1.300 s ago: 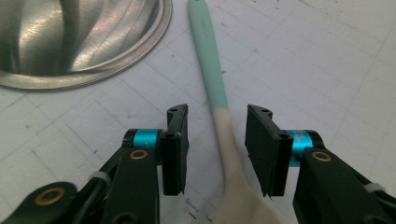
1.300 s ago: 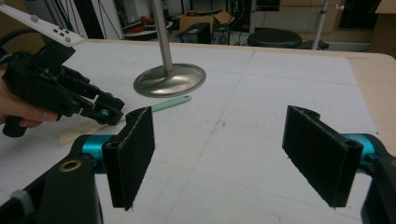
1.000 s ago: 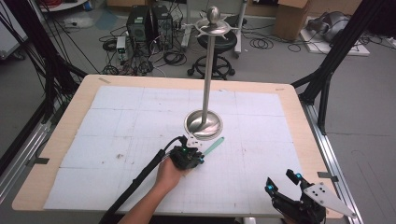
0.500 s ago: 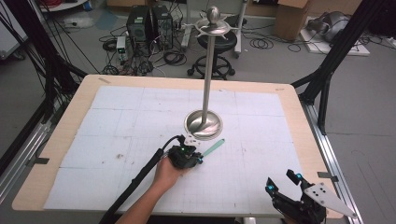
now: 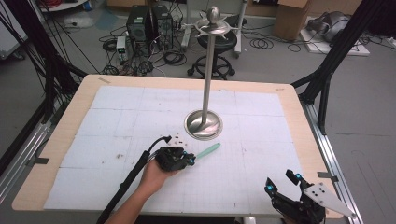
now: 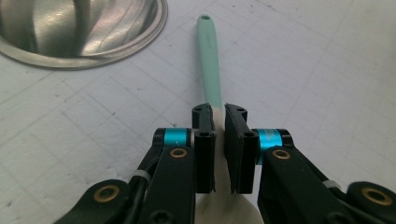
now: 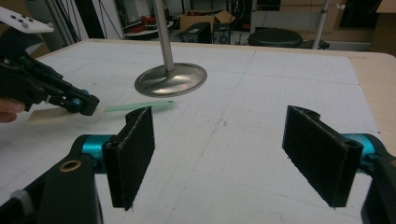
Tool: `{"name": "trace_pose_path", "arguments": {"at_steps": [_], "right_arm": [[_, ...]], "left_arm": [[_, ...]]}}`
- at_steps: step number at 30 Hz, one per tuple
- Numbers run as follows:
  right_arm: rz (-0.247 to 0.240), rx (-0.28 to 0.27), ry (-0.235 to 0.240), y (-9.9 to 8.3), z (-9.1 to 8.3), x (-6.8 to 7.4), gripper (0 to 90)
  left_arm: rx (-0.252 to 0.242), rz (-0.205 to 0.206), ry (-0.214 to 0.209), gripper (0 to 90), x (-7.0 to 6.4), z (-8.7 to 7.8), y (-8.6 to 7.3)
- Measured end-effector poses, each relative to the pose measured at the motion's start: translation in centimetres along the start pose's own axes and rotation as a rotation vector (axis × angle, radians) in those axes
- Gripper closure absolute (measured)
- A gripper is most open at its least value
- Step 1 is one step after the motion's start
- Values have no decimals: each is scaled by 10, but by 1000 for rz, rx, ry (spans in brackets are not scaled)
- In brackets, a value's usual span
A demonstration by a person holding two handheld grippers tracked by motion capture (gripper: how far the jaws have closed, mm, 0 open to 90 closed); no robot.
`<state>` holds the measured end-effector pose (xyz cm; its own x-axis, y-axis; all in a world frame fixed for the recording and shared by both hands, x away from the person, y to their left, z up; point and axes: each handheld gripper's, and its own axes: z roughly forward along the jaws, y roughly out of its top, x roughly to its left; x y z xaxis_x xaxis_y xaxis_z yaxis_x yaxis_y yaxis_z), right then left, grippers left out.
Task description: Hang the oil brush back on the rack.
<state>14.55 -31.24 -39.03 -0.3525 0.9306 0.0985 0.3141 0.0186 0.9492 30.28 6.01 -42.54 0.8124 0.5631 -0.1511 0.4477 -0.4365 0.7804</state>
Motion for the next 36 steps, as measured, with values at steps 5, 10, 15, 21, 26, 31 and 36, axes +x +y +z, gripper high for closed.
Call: {"name": "trace_pose_path", "arguments": {"at_steps": [5,10,15,21,26,31,36], "right_arm": [[-5,1,6,-1,2,1,242],[-9,10,16,-1,3,2,241],[-13,9,60,0,7,5,224],[-36,17,158,2,16,14,224],[-64,45,215,4,27,27,224],[-81,50,293,7,38,37,211],[-101,37,421,12,49,47,182]], "left_arm": [[-52,-11,-16,822,6,-17,-7],[-111,-6,-53,822,4,-34,-10],[-175,-14,-95,822,0,-49,-17],[-218,-1,-128,822,0,-70,-22],[-248,-5,-140,822,0,-83,-28],[-277,-8,-157,822,-1,-95,-34],[-294,-2,-196,822,-2,-107,-41]]}}
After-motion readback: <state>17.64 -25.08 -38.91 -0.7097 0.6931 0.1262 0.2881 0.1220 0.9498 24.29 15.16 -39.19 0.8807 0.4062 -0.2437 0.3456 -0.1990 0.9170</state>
